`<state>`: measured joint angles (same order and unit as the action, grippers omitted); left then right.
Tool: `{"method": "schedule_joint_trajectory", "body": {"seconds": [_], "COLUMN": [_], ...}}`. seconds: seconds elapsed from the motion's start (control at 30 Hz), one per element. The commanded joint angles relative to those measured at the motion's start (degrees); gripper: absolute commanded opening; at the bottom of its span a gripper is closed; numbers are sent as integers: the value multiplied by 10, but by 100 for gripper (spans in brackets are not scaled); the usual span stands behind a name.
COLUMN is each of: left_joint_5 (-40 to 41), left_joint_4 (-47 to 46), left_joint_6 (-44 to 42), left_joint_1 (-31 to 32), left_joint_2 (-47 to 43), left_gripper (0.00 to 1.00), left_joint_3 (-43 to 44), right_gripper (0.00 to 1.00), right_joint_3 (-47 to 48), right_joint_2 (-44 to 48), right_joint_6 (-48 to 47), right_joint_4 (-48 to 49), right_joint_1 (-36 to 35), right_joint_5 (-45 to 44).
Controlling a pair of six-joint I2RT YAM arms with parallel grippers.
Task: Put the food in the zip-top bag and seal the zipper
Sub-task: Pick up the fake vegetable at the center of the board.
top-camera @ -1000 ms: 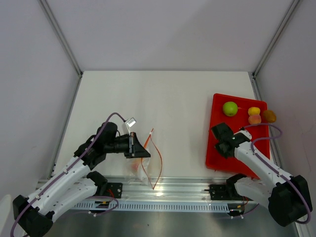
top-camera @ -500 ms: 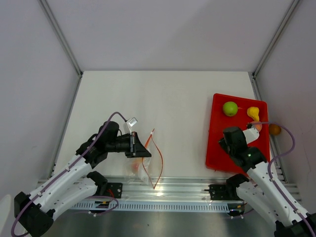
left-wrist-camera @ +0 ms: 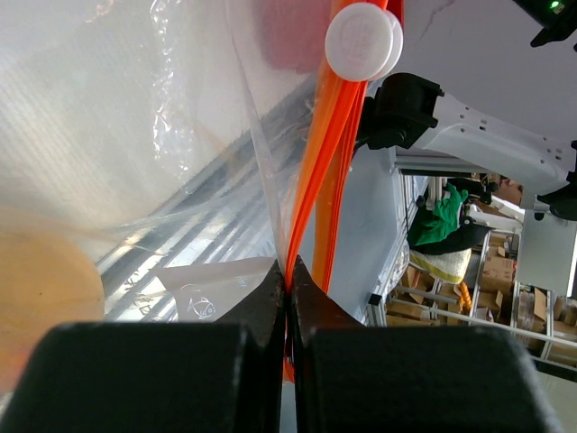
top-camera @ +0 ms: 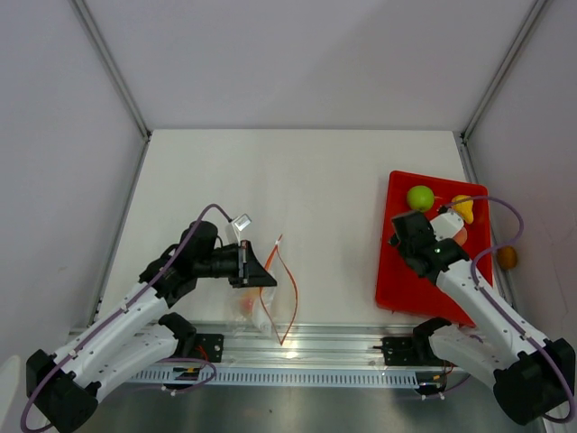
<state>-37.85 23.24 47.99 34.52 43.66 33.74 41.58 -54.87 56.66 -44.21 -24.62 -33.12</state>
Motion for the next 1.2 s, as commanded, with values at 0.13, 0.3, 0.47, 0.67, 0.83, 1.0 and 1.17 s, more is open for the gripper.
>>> {"method": "schedule_joint_trajectory", "body": {"seconds": [0.13,0.3,0.47,0.67,0.83,1.0,1.17], "left_joint_5": [-13,-13,-14,-23,-22,-29,-31], "left_joint_4": [-20,-21,-27,-34,-25,-24,-22], "left_joint_6": [3,0,0,-3,-15,-24,-36], "left_joint_1": [3,4,4,3,4,4,4], "left_joint_2": [5,6,11,27,38,56,78], "left_gripper": [0,1,1,0,0,1,1], "left_joint_3": [2,-1,-6,-3,8,19,32], "right_gripper": [86,84,84,81,80,77,70], "right_joint_3": [84,86,84,83,69,25,0], "right_joint_2": [-16,-26,-32,-50,-74,-68,-85], "right_joint_6": [22,-45,-104,-140,-132,-129,-132], "right_joint_4": [-58,-21,13,45,75,153,199], "right_joint_1": [74,202,348,467,547,566,566], "right_joint_5": [-138,-116,-82,-40,0,11,1]}}
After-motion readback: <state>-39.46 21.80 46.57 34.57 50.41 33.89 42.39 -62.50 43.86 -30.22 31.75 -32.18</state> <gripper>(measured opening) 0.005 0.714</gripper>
